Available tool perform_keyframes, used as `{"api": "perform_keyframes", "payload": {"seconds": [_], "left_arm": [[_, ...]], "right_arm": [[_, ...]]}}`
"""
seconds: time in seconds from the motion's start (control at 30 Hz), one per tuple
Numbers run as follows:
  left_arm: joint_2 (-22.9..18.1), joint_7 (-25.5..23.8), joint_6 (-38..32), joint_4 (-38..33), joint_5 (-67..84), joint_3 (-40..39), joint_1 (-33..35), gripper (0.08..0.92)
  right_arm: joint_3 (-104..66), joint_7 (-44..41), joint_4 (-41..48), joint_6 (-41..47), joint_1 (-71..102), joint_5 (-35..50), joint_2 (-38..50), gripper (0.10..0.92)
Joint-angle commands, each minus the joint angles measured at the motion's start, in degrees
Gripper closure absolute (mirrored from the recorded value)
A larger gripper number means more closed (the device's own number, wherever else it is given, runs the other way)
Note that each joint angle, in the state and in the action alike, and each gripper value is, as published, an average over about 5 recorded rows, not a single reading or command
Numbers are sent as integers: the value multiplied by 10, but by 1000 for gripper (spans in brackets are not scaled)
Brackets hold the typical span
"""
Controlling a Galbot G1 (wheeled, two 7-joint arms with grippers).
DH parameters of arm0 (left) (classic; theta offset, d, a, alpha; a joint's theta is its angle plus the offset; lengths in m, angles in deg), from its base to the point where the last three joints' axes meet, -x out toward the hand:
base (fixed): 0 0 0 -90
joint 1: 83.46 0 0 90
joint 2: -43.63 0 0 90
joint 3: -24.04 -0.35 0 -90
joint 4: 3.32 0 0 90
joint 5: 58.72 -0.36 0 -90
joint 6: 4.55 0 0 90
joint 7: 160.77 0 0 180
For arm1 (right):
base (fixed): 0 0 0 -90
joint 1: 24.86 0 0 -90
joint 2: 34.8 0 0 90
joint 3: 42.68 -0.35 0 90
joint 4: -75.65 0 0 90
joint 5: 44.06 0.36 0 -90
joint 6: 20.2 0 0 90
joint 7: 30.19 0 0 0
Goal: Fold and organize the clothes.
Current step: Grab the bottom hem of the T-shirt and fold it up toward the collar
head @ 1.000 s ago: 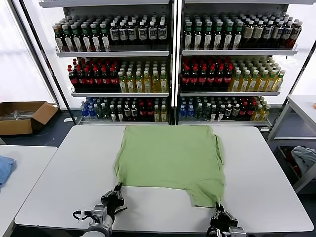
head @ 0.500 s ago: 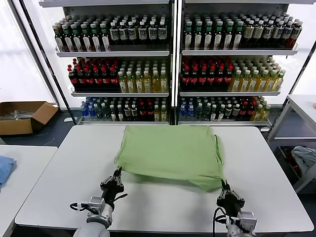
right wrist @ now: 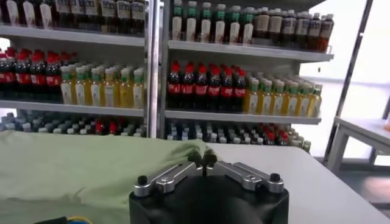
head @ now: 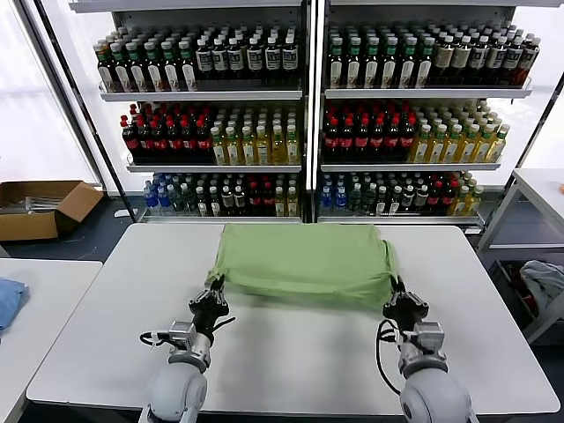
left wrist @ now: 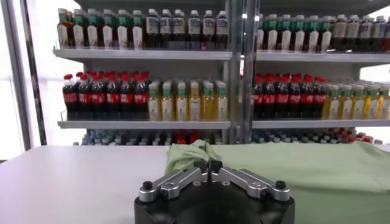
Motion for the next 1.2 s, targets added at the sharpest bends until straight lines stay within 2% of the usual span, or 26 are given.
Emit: {"api": "perform_keyframes", "payload": {"seconds": [0.03,0.43,0.53,0.67,0.93,1.2], "left_arm": [[3,2,2,100,18,-7,-91,916],[17,1,15,166,24,-21,-144,916],[18,2,25,172,24,-21,-150,915],[19,10,37,171,22,-20,-154,869],[18,29,59,134,15,-17,-135,636],[17,27,81,60,-6,-15,-76,411]], "right_arm": [[37,-19,125,15,-150,-6,-10,919],[70,-42,219,52,-199,-11,-19,919],[74,-46,233,66,-201,-16,-20,893],[67,-30,258,70,-212,2,-39,793],[62,39,279,-16,-234,64,-98,559],[56,53,156,27,-175,41,-60,325]]}}
